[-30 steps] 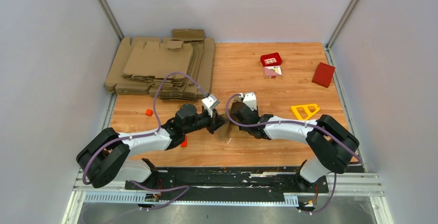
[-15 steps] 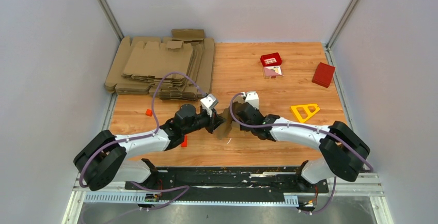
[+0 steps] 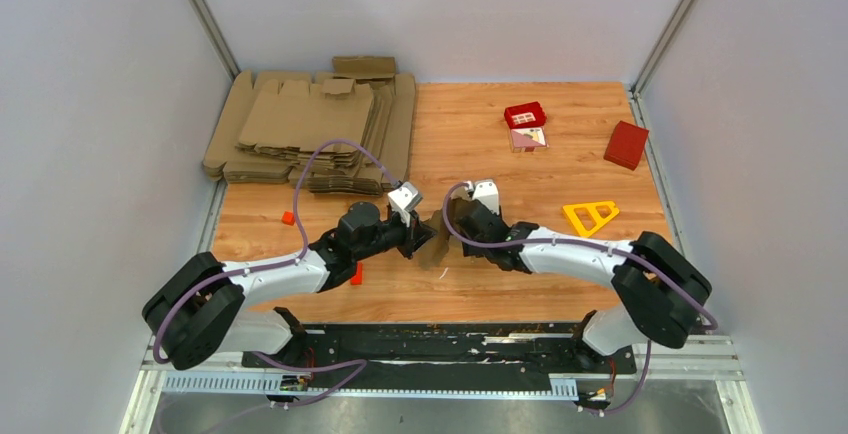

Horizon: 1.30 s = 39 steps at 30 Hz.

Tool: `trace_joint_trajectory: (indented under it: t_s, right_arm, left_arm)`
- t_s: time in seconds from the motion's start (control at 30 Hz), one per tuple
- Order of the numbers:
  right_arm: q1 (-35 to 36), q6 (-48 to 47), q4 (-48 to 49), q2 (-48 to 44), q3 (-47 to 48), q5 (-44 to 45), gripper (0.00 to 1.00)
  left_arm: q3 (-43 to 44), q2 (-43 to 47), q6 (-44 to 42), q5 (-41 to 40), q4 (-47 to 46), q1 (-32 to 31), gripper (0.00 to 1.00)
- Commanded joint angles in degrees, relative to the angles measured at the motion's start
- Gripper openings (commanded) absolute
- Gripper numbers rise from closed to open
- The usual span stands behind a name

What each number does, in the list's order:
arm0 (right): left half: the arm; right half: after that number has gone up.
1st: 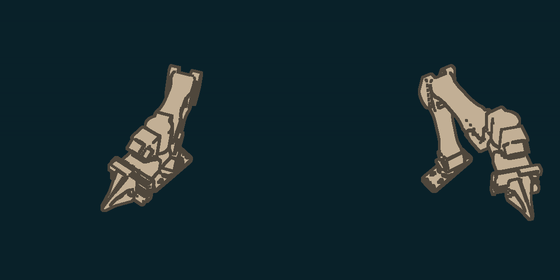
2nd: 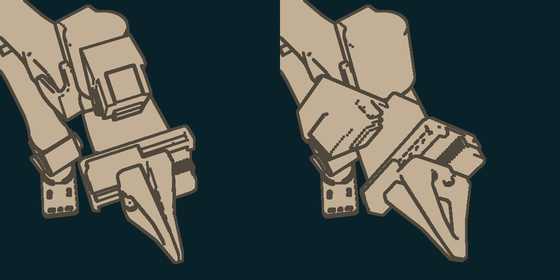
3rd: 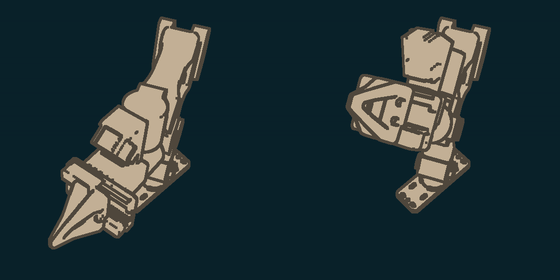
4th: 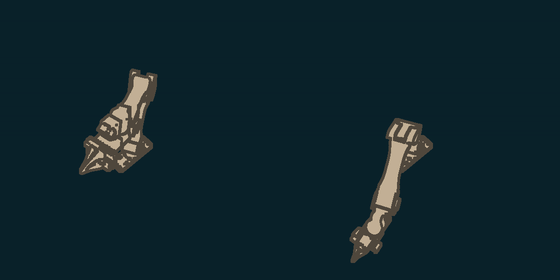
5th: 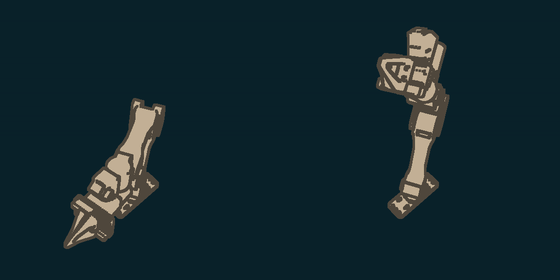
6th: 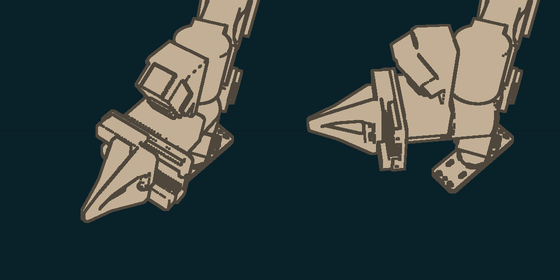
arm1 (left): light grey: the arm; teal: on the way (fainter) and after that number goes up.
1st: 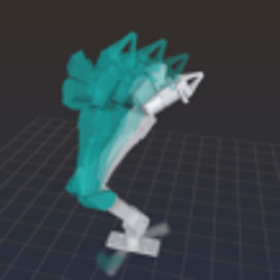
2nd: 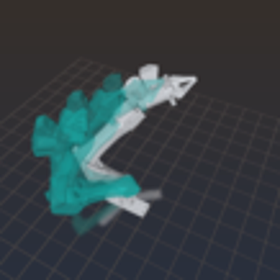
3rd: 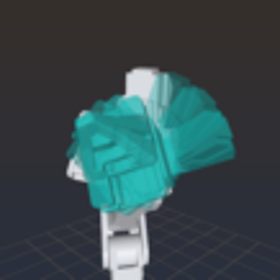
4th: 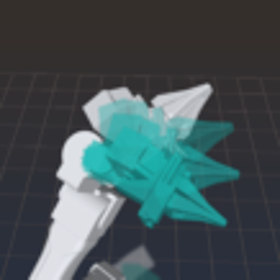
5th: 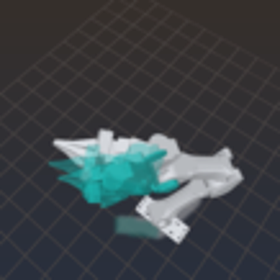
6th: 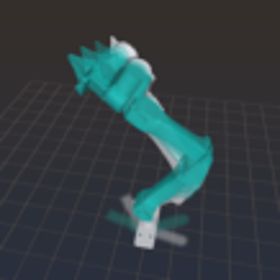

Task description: Fold the paper box

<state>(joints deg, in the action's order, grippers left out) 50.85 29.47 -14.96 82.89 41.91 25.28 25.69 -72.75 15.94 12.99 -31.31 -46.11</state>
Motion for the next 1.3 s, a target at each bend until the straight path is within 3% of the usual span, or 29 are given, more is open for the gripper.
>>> trace_joint_trajectory:
  t_s: [0.0, 0.27, 0.5, 0.7, 0.9, 1.03, 1.17, 1.27]
  right_arm:
    - [0.4, 0.0, 2.1, 3.6, 1.1, 0.4, 0.45]
    - [0.4, 2.0, 0.0, 11.5, 4.4, 2.1, 0.37]
    - [0.1, 2.9, -0.3, 11.0, 4.5, 2.7, 0.36]
    - [-2.2, 6.3, 1.4, 10.4, 4.5, -1.2, 0.40]
    - [-3.2, 10.3, 2.4, 8.7, 3.3, -0.6, 0.55]
    - [-5.0, 10.1, 4.2, 8.9, 2.2, -3.0, 0.56]
    - [-5.7, 10.7, 4.6, 9.5, 1.7, -3.6, 0.51]
    - [-5.7, 10.4, 5.9, 8.0, 0.8, -3.0, 0.40]
  left_arm:
    - [1.2, 1.1, -0.9, 1.2, -0.6, -0.6, 0.07]
    - [1.4, 0.1, -0.3, 2.6, -1.5, -0.7, 0.07]
    - [1.4, 0.2, -0.4, 2.7, -1.5, -0.8, 0.07]
    - [1.2, 0.2, -0.4, 2.2, -1.5, -0.9, 0.07]
    - [1.1, 0.2, -0.3, 1.5, -1.6, -1.1, 0.07]
    - [1.0, 0.5, -0.5, 1.2, -1.5, -1.1, 0.07]
    - [1.0, 0.8, -0.7, 1.1, -1.1, -1.2, 0.07]
    - [1.0, 1.2, -0.8, 0.8, -0.7, -1.2, 0.07]
